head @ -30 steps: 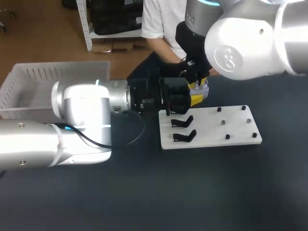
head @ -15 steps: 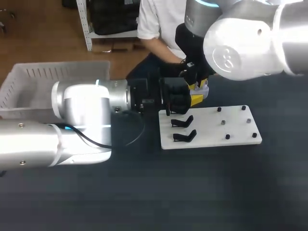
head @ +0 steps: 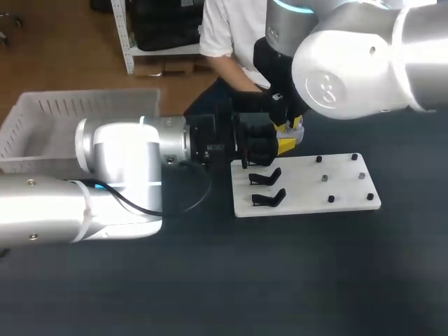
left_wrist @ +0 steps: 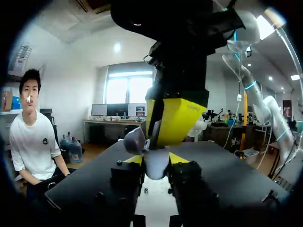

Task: Pick up each earbud case from the left stands, insert the matching earbuds, close the lid, and place the case in the box.

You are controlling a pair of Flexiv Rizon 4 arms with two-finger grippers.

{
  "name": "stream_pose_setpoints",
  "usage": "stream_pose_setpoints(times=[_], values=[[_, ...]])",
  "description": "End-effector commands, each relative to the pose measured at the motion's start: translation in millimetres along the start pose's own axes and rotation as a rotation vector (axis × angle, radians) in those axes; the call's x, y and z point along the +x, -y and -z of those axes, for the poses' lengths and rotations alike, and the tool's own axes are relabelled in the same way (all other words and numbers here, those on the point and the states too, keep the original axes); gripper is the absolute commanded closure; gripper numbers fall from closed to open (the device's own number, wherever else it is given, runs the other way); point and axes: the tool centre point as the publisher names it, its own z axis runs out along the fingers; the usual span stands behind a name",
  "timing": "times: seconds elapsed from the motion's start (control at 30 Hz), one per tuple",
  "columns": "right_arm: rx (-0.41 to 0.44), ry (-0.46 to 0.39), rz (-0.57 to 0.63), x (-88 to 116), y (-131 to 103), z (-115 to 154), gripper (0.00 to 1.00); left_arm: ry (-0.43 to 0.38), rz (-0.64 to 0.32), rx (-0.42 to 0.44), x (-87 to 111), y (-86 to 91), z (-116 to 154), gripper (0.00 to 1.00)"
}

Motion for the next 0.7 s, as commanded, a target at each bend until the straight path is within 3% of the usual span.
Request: stream_pose_setpoints(times=[0.03,0.4,0.5,0.7], values=[[0.017,-0.010,0.017,-0.6,1.7,-2.9,1.00,0.006,-0.005,-0.006,0.2,0.8,0.1,1.00],[0.020,-0.007,0.036,-0.2,2.0,-3.4,1.00,0.006,-0.005,-0.006,0.2,0.8,0.1,1.00],[0.028,-0.010,0.041,-0.5,1.9,-3.4,0.83,0.006,-0.005,-0.006,0.2,0.8,0.1,1.00],[0.030,-0.009,0.042,-1.5,1.8,-2.7,0.65,0.006,-0.005,-0.006,0.2,0.8,0.1,1.00]])
